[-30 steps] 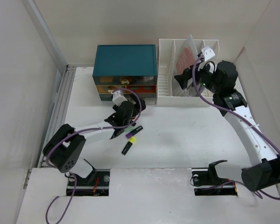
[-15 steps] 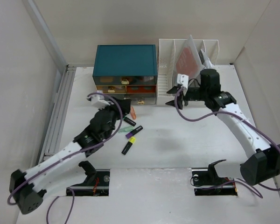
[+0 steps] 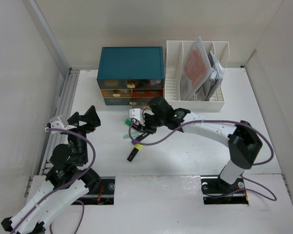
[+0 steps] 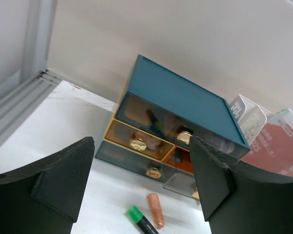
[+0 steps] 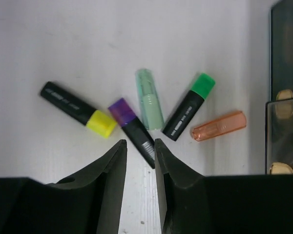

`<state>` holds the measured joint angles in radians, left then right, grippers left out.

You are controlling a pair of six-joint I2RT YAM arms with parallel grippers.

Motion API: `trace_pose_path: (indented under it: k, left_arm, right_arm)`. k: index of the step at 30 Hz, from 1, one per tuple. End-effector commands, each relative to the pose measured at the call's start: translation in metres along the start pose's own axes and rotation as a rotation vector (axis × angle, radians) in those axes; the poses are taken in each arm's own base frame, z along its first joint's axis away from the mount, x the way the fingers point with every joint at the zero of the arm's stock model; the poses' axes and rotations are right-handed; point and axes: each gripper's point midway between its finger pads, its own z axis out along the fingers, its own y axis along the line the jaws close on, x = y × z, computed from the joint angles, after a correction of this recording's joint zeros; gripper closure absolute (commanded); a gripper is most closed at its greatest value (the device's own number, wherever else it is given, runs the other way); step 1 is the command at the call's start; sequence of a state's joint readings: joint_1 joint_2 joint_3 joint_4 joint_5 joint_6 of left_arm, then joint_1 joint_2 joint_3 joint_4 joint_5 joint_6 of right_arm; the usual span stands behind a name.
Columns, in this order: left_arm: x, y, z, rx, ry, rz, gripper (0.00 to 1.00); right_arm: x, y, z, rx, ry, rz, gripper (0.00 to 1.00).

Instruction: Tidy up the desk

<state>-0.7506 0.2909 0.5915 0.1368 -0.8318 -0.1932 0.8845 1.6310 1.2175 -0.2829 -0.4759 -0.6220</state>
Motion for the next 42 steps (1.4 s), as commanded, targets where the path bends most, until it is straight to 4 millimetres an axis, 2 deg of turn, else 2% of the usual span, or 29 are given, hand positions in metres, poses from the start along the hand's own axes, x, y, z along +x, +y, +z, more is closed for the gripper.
trace_pose_path:
  k: [1,2,3,4,5,6,7,8,10,12,14,15,16,17,21,22,27,28,29,32,42]
  left_arm:
    - [-0.018,0.013,-0.006,-0.014,-0.075,0.016,0.24]
    - [-0.020,0.014,-0.008,-0.013,-0.081,0.009,0.24]
    - [-0.018,0.015,-0.008,-0.014,-0.075,0.017,0.24]
    - [-0.018,0.015,-0.008,-0.014,-0.075,0.018,0.24]
    - [-0.020,0.012,-0.008,-0.003,-0.073,0.007,0.23]
    - [-0.020,0.012,-0.008,-0.003,-0.073,0.007,0.23]
    - [-0.020,0.012,-0.008,-0.003,-0.073,0.007,0.23]
    - [-0.018,0.011,-0.008,0.006,-0.065,0.015,0.23]
    - [-0.022,0.010,-0.009,0.008,-0.071,-0.003,0.23]
    - [-0.022,0.010,-0.009,0.008,-0.071,-0.003,0.23]
    - [-0.025,0.011,-0.010,0.009,-0.078,-0.011,0.23]
    - [-0.025,0.011,-0.010,0.009,-0.078,-0.011,0.23]
    - [-0.025,0.011,-0.010,0.009,-0.078,-0.011,0.23]
    - [-0.025,0.011,-0.010,0.009,-0.078,-0.011,0.23]
    - [-0.025,0.011,-0.010,0.009,-0.078,-0.011,0.23]
    - [-0.025,0.011,-0.010,0.009,-0.078,-0.011,0.23]
    - [-0.025,0.011,-0.010,0.009,-0.078,-0.011,0.22]
    - [-0.025,0.011,-0.010,0.009,-0.078,-0.011,0.22]
    - [-0.025,0.011,-0.010,0.009,-0.078,-0.011,0.22]
    - [-0.025,0.011,-0.010,0.009,-0.078,-0.011,0.22]
    - [-0.025,0.013,-0.010,0.000,-0.079,-0.003,0.22]
  right_arm:
    - [-0.028,-0.055,0.008,0.250,-0.018,0.078,0.65]
    - [-0.018,-0.054,0.021,0.252,0.012,0.123,0.67]
    - [-0.013,-0.064,0.023,0.322,0.041,0.149,0.67]
    - [-0.012,-0.064,0.029,0.336,0.052,0.173,0.74]
    - [-0.019,-0.066,0.034,0.359,0.037,0.211,0.76]
    - [-0.009,-0.072,0.040,0.390,0.065,0.242,0.76]
    - [-0.012,-0.069,0.046,0.382,0.062,0.252,0.76]
    - [-0.015,-0.074,0.047,0.403,0.058,0.264,0.76]
    - [-0.010,-0.066,0.060,0.408,0.078,0.295,0.76]
    - [-0.014,-0.064,0.063,0.428,0.080,0.303,0.76]
    - [-0.008,-0.051,0.078,0.402,0.099,0.316,0.73]
    - [-0.013,-0.054,0.076,0.416,0.088,0.328,0.72]
    - [-0.002,-0.044,0.086,0.395,0.122,0.341,0.72]
    - [-0.004,-0.043,0.089,0.403,0.121,0.352,0.70]
    - [0.007,-0.044,0.097,0.415,0.162,0.379,0.67]
    - [0.003,-0.046,0.097,0.418,0.153,0.378,0.66]
    - [0.017,-0.056,0.104,0.486,0.192,0.394,0.63]
    - [0.025,-0.057,0.103,0.507,0.219,0.394,0.63]
    - [0.019,-0.062,0.102,0.526,0.205,0.404,0.63]
    - [0.030,-0.063,0.105,0.550,0.235,0.414,0.63]
    - [0.042,-0.065,0.109,0.587,0.273,0.451,0.60]
